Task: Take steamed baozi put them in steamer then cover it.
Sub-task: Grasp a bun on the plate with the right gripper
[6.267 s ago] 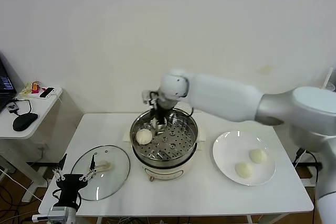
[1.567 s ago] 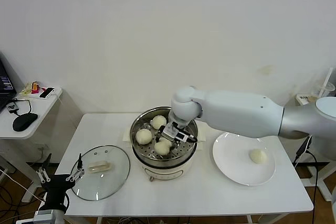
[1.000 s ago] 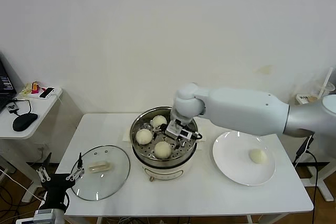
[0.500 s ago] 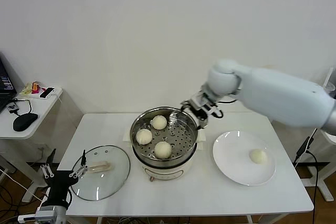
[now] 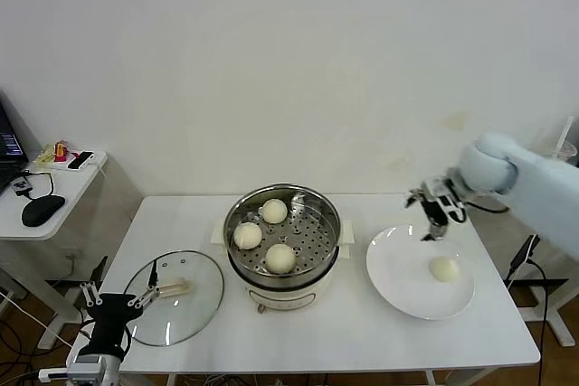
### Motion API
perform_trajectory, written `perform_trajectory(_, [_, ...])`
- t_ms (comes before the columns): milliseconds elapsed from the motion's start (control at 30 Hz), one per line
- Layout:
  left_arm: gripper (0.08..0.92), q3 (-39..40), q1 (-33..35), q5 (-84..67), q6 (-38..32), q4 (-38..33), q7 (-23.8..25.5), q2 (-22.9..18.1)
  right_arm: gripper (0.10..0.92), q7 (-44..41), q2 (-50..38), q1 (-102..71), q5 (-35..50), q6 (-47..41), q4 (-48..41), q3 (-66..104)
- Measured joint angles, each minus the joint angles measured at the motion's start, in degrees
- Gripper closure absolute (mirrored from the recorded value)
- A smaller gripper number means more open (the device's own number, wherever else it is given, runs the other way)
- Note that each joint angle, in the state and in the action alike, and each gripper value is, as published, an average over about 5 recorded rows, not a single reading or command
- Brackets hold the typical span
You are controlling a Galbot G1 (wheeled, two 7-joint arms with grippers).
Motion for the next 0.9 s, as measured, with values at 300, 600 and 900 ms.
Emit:
perform_trajectory(300, [0.177,0.0,0.9,0.5,0.0,-0.2,0.0,-0.5,0.203,0.4,-1.3,-15.1,-6.2,0.9,-4.8,13.9])
perform_trajectory(600, [0.177,-0.6,1.6,0.6,0.0,-0.8,0.1,-0.6,0.203,1.4,1.2,-23.8,-10.8,2.1,-10.2,22.5])
perform_trajectory(900, [0.177,-1.2,1.8,0.5,0.0,-0.6,0.2,-0.8,0.203,2.1,6.1,-26.3,-13.6,2.4,-15.4,25.5])
